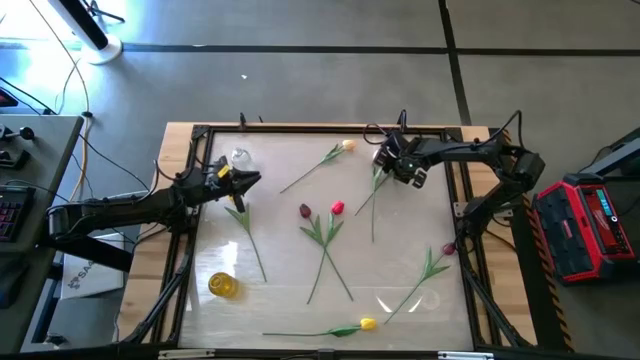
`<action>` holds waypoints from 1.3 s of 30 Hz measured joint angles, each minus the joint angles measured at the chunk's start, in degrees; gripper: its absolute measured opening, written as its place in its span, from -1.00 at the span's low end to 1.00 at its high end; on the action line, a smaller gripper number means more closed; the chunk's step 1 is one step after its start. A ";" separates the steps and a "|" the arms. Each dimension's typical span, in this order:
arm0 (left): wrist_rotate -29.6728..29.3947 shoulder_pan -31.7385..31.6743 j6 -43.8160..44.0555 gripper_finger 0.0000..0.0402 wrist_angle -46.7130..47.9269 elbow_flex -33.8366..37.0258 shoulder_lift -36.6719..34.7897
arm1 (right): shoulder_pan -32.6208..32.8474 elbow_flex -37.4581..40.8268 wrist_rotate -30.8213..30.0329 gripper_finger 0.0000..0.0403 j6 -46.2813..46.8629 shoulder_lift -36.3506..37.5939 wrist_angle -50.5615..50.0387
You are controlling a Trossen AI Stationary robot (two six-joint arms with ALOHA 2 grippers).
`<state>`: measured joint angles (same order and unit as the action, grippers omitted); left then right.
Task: Sort flowers into vase by color
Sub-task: Put the light yellow tulip into the transparent vase
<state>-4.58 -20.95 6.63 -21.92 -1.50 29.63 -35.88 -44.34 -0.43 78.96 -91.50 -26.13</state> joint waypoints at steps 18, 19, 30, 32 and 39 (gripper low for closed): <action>2.84 0.01 -1.12 -0.44 9.77 -9.87 12.29 | 4.40 0.15 6.38 -0.18 -10.16 -0.13 6.30; 2.70 0.00 -0.80 -0.43 9.39 -10.63 14.20 | 4.64 0.15 6.22 -0.18 -11.04 -0.13 6.38; 2.41 -0.02 1.52 -0.40 4.12 -19.34 32.12 | 6.09 0.20 10.15 -0.18 -20.08 3.97 -2.40; 1.13 0.01 1.82 -0.40 4.07 -21.28 35.01 | 6.04 0.20 10.33 -0.18 -22.57 5.46 -7.63; -3.56 0.05 3.32 -0.40 9.46 -31.30 47.67 | 8.14 0.20 5.21 -0.18 -27.06 9.52 -18.48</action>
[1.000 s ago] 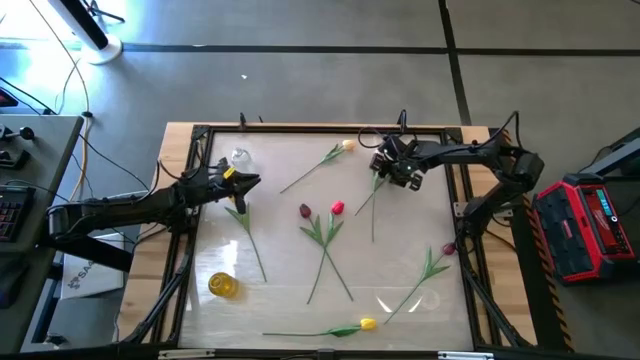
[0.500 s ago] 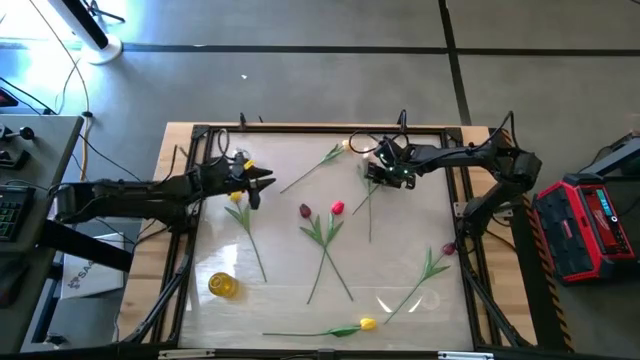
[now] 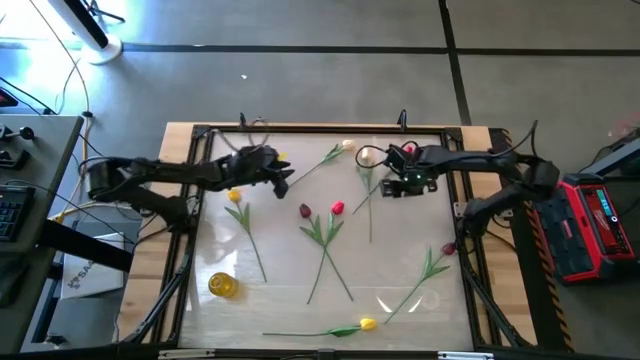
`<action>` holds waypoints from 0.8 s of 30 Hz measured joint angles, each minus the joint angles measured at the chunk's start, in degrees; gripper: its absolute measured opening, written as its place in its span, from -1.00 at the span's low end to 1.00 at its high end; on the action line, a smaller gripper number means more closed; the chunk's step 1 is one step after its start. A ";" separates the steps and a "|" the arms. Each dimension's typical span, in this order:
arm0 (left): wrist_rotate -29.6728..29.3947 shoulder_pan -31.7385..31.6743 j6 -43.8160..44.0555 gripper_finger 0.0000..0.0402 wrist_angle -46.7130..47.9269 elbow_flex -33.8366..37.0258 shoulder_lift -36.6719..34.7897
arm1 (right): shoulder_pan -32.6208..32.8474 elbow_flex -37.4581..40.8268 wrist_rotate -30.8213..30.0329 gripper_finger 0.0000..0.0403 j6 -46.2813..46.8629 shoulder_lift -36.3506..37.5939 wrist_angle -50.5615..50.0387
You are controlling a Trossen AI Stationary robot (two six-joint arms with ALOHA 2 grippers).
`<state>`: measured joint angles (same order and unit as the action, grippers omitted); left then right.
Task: Sort flowers into vase by color
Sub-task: Put the light yellow tulip into the transparent vase
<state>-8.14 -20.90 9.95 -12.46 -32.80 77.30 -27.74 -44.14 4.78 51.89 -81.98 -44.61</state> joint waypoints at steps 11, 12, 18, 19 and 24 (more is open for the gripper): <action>-1.16 -0.22 -4.35 -0.40 14.99 -20.96 17.79 | 6.70 -0.04 -3.72 -0.18 -4.28 0.71 0.86; -1.16 -0.35 -4.75 -0.40 16.82 -23.32 19.27 | 7.21 -0.07 -3.76 -0.18 -4.39 0.71 0.92; -0.78 -1.80 -7.15 -0.40 27.59 -35.57 28.23 | 10.48 -0.09 -5.49 -0.18 -4.60 0.71 0.98; -0.29 -2.16 -7.48 -0.40 29.05 -37.33 29.49 | 10.95 -0.09 -6.01 -0.18 -4.59 0.71 1.01; 4.87 -3.95 -7.67 -0.40 34.31 -43.90 34.87 | 13.33 -0.11 -10.91 -0.18 -4.44 0.71 1.16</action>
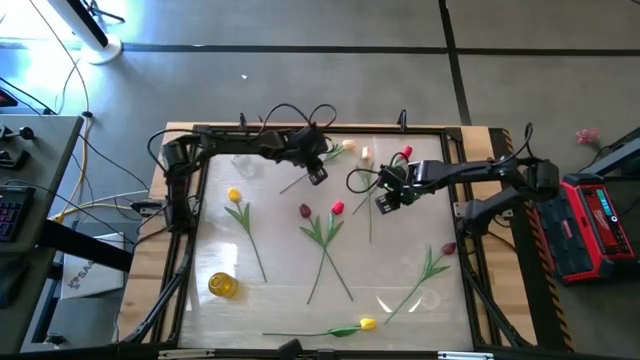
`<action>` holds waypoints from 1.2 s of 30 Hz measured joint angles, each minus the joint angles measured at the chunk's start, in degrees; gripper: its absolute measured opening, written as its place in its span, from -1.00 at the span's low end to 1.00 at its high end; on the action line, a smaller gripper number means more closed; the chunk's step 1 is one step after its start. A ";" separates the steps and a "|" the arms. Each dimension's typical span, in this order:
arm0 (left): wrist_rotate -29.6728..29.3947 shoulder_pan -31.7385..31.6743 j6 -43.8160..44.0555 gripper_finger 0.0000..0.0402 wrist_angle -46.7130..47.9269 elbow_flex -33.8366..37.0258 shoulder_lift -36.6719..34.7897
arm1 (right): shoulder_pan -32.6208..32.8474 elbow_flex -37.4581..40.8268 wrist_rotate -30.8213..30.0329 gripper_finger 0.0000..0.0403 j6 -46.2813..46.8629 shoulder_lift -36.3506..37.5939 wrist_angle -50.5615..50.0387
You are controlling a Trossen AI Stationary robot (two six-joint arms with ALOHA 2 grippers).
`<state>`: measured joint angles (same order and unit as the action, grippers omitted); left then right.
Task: Sort flowers into vase by color
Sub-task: Put the light yellow tulip into the transparent vase
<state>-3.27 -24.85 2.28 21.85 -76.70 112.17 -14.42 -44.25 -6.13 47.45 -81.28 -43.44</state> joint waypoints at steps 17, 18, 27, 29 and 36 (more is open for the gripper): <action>3.79 -4.55 -4.29 -0.63 21.00 -21.13 16.40 | 8.27 0.05 -2.93 -0.18 0.98 0.02 0.00; 3.76 -4.55 -4.57 -0.63 21.90 -21.85 16.65 | 8.61 0.07 -2.93 -0.18 1.07 0.02 -0.02; 2.66 -4.47 -6.96 -0.70 24.22 -22.46 16.97 | 9.49 0.07 -3.46 -0.18 1.54 0.02 -0.03; 2.30 -4.52 -7.05 -0.78 24.22 -22.46 16.97 | 9.49 0.07 -4.41 -0.18 1.53 0.02 -0.02; 0.78 -4.51 -8.14 -0.97 23.87 -22.46 16.97 | 10.18 0.09 -11.24 -0.18 1.82 0.02 -3.01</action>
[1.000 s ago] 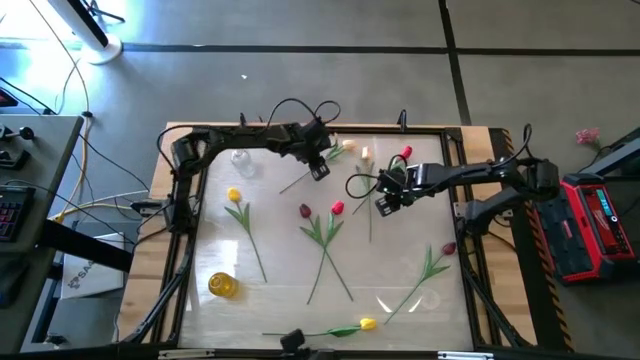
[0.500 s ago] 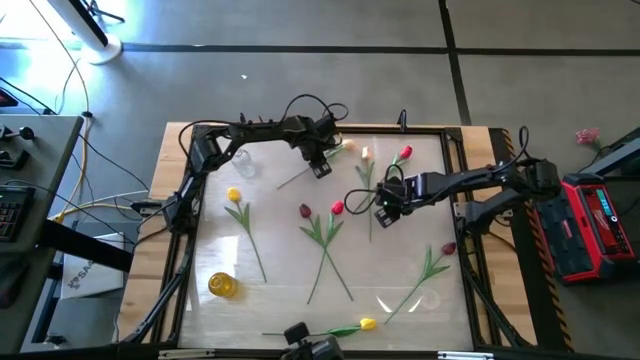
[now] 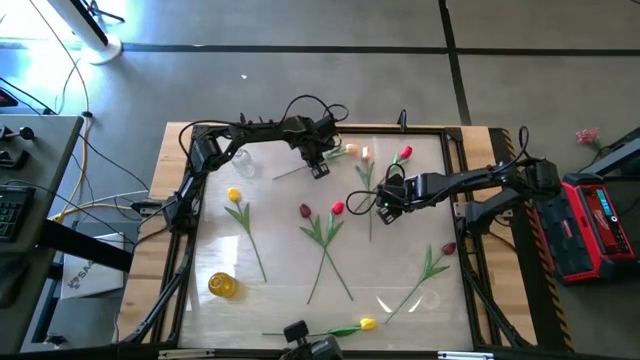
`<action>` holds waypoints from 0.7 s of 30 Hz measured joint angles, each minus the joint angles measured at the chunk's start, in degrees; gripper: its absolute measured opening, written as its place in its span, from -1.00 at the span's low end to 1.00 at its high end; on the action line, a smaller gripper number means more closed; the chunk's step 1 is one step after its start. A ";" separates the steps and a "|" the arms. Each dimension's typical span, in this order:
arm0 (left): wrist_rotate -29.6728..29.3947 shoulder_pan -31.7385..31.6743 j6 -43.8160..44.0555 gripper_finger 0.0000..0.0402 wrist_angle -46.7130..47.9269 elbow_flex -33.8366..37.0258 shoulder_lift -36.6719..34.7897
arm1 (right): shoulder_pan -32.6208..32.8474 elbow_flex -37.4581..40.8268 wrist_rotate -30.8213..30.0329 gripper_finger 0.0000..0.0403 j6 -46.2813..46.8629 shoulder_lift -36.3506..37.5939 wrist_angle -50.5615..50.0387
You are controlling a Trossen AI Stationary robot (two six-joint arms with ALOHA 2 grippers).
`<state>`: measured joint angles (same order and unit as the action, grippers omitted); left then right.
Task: Sort flowers into vase by color
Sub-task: Put the light yellow tulip into the transparent vase
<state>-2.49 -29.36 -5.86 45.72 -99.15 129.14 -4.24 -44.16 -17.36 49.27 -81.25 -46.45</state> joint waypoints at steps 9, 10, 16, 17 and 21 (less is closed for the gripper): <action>-4.56 2.77 0.25 -1.00 -0.51 0.03 -2.31 | 2.75 0.02 -7.98 -0.18 6.73 0.02 -2.36; -5.57 3.43 -0.17 -1.00 -0.68 0.02 -3.16 | 3.03 0.02 -8.95 -0.18 7.32 0.10 -2.99; -6.59 4.91 -0.84 -1.00 -1.04 0.04 -10.16 | 3.28 0.02 -13.37 -0.18 11.03 4.45 -9.71; -6.63 4.90 -0.84 -1.00 -1.04 0.04 -11.67 | 3.28 0.03 -14.25 -0.18 11.25 5.57 -10.23; -6.42 4.66 -0.88 -1.00 -1.45 0.02 -16.75 | 3.28 0.04 -16.66 -0.18 11.34 10.23 -10.46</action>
<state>-8.91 -24.71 -6.74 44.27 -99.13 112.39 -0.95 -44.12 -34.03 60.61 -71.02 -56.91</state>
